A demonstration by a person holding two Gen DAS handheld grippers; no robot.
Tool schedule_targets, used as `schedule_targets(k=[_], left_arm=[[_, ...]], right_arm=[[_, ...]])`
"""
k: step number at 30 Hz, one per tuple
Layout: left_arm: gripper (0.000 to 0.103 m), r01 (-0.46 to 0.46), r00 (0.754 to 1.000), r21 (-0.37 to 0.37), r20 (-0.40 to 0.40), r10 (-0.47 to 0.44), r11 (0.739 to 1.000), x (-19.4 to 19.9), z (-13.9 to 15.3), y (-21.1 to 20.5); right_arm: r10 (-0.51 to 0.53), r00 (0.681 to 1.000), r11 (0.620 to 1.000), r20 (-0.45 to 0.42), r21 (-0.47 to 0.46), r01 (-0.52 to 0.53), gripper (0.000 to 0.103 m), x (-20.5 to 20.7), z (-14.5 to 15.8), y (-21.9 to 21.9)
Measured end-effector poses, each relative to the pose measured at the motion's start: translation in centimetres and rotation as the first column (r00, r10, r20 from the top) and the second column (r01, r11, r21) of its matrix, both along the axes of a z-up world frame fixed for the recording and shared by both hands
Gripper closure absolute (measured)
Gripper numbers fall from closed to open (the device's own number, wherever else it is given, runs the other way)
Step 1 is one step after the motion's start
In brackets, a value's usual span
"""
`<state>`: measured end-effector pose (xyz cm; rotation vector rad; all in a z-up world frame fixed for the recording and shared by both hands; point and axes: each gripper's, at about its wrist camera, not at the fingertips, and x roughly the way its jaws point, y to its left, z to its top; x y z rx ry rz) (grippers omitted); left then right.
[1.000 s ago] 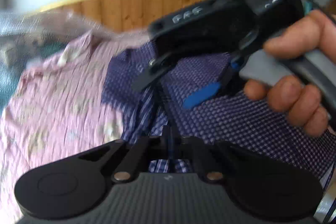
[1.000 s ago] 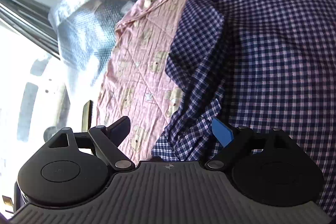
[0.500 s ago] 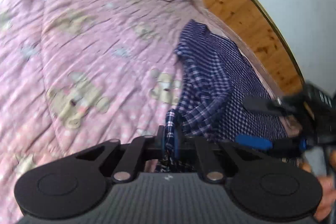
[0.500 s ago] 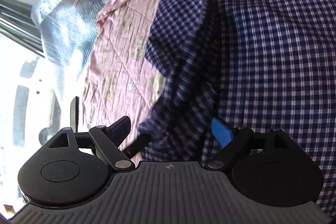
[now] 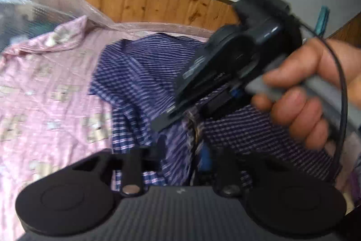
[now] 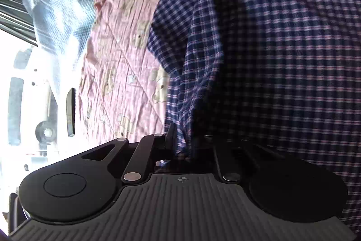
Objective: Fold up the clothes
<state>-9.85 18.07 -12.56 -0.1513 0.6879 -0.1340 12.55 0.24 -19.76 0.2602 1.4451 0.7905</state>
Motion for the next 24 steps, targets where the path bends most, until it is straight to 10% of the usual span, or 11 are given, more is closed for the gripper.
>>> schedule_targets(k=[3,7,10,12,14,24], left_arm=[[0.034,-0.119,0.993,0.044,-0.008,0.12,0.992,-2.1,-0.1,0.3],[0.037,-0.246,0.951,0.163,-0.15,0.27,0.955,-3.7,-3.2,-0.5],[0.055,-0.289,0.925,0.169,-0.205,0.32,0.942,-4.1,-4.8,-1.9],[0.1,-0.321,0.909,0.165,-0.223,0.352,0.933,-4.1,-5.3,-2.9],[0.101,-0.352,0.897,0.181,-0.214,0.386,0.919,-4.1,-5.0,-3.8],[0.101,-0.13,0.975,0.488,-0.095,0.201,0.863,-4.6,-1.2,-13.5]], right_arm=[[-0.014,0.999,0.999,0.036,0.049,0.013,0.098,1.4,2.3,-2.5],[-0.054,0.994,0.989,0.096,0.14,0.041,0.098,4.6,5.9,-6.6],[-0.1,0.985,0.978,0.14,0.194,0.072,0.098,7.8,8.1,-10.6],[-0.14,0.976,0.972,0.168,0.212,0.102,0.098,9.9,8.9,-13.3],[-0.193,0.97,0.958,0.145,0.242,0.154,0.098,12.3,8.7,-16.1],[-0.389,0.92,0.88,0.043,0.313,0.358,0.099,18.1,6.9,-28.4]])
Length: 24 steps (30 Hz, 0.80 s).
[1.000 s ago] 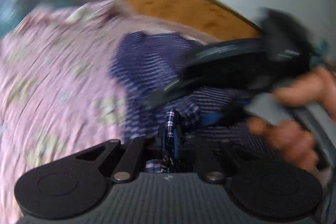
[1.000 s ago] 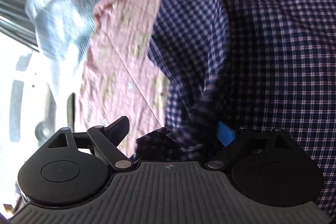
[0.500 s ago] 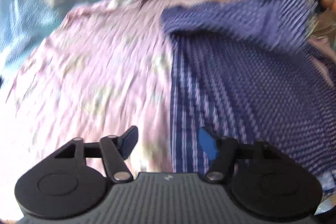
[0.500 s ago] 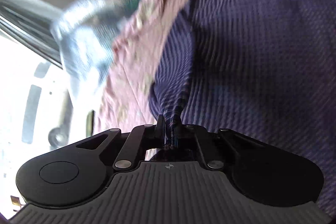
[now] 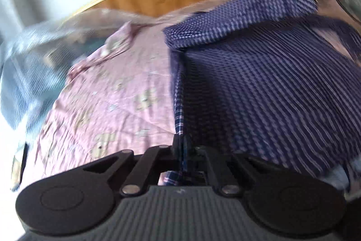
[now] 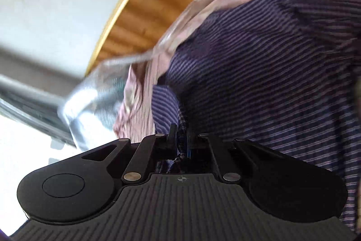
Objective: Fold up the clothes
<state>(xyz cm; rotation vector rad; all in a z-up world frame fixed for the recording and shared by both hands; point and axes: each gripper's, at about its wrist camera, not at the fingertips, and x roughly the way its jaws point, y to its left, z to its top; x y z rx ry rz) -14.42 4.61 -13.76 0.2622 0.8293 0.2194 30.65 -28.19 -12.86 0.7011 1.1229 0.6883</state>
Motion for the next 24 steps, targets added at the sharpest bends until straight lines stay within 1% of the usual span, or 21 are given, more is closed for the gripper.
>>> schedule_targets(k=[2,4,6,8,11,12,13,15,16,17,18,19,20,21,22,23,24], left_arm=[[0.101,0.031,0.998,0.005,-0.051,-0.031,1.0,-0.6,-1.4,-0.8],[0.101,0.035,0.993,-0.007,-0.109,-0.035,0.999,-1.0,-3.0,-0.7],[0.1,0.032,0.986,-0.002,-0.162,-0.032,0.999,-1.1,-4.6,-0.7],[0.099,0.044,0.98,-0.008,-0.196,-0.044,0.999,-1.0,-5.7,-0.5],[0.096,0.095,0.971,-0.009,-0.218,-0.095,0.995,-1.6,-5.4,-0.3],[0.091,0.105,0.969,-0.019,-0.224,-0.107,0.994,-1.7,-5.1,0.0],[0.089,0.113,0.967,-0.03,-0.228,-0.116,0.993,-1.8,-4.8,0.4],[0.087,0.101,0.97,-0.058,-0.216,-0.111,0.993,-2.5,-3.8,1.1],[0.085,0.08,0.973,-0.066,-0.211,-0.093,0.995,-2.9,-3.3,1.5],[0.074,0.06,0.976,-0.078,-0.204,-0.075,0.995,-3.3,-2.8,1.9],[0.067,0.041,0.98,-0.098,-0.191,-0.06,0.994,-3.6,-2.4,2.4],[0.065,0.024,0.983,-0.118,-0.177,-0.045,0.993,-3.8,-2.0,2.9],[0.06,0.013,0.986,-0.132,-0.163,-0.035,0.991,-3.9,-1.6,3.3],[0.055,0.006,0.988,-0.138,-0.154,-0.027,0.99,-3.8,-1.5,3.5],[0.053,-0.001,0.989,-0.143,-0.146,-0.02,0.99,-3.6,-1.4,3.8],[0.053,-0.006,0.99,-0.15,-0.137,-0.014,0.989,-3.5,-1.3,4.0],[0.051,-0.005,0.992,-0.16,-0.125,-0.015,0.987,-3.3,-1.2,4.2]], right_arm=[[-0.03,0.999,1.0,-0.019,-0.01,0.029,0.099,0.3,-0.7,-2.9],[-0.051,0.997,0.998,-0.058,-0.038,0.049,0.099,0.2,-2.2,-5.4],[-0.074,0.992,0.996,-0.098,-0.06,0.069,0.099,0.1,-3.9,-6.5],[-0.063,0.99,0.996,-0.128,-0.074,0.054,0.101,-0.1,-5.6,-7.0],[-0.07,0.989,0.994,-0.131,-0.093,0.058,0.101,-0.3,-6.7,-6.8],[-0.075,0.989,0.993,-0.128,-0.098,0.063,0.102,-0.3,-7.0,-6.9],[-0.084,0.989,0.992,-0.119,-0.104,0.072,0.102,-0.3,-7.0,-7.0],[-0.084,0.992,0.989,-0.096,-0.13,0.071,0.102,-0.2,-6.9,-6.9],[-0.075,0.995,0.985,-0.073,-0.162,0.062,0.102,-0.2,-6.8,-6.8],[-0.064,0.997,0.979,-0.049,-0.195,0.054,0.102,-0.2,-6.7,-6.7],[-0.056,0.998,0.969,-0.02,-0.24,0.049,0.098,-0.3,-6.5,-6.7],[-0.057,0.998,0.952,0.025,-0.3,0.062,0.09,-0.5,-5.9,-6.4],[-0.056,0.996,0.93,0.072,-0.36,0.078,0.079,-0.6,-5.2,-6.1],[-0.052,0.992,0.904,0.118,-0.417,0.097,0.062,-0.7,-4.6,-5.7],[-0.04,0.983,0.873,0.182,-0.472,0.123,0.056,-0.9,-3.6,-4.9],[-0.022,0.971,0.846,0.237,-0.512,0.145,0.053,-0.9,-2.7,-4.0],[0.006,0.957,0.824,0.289,-0.544,0.159,0.053,-0.8,-1.7,-2.8]])
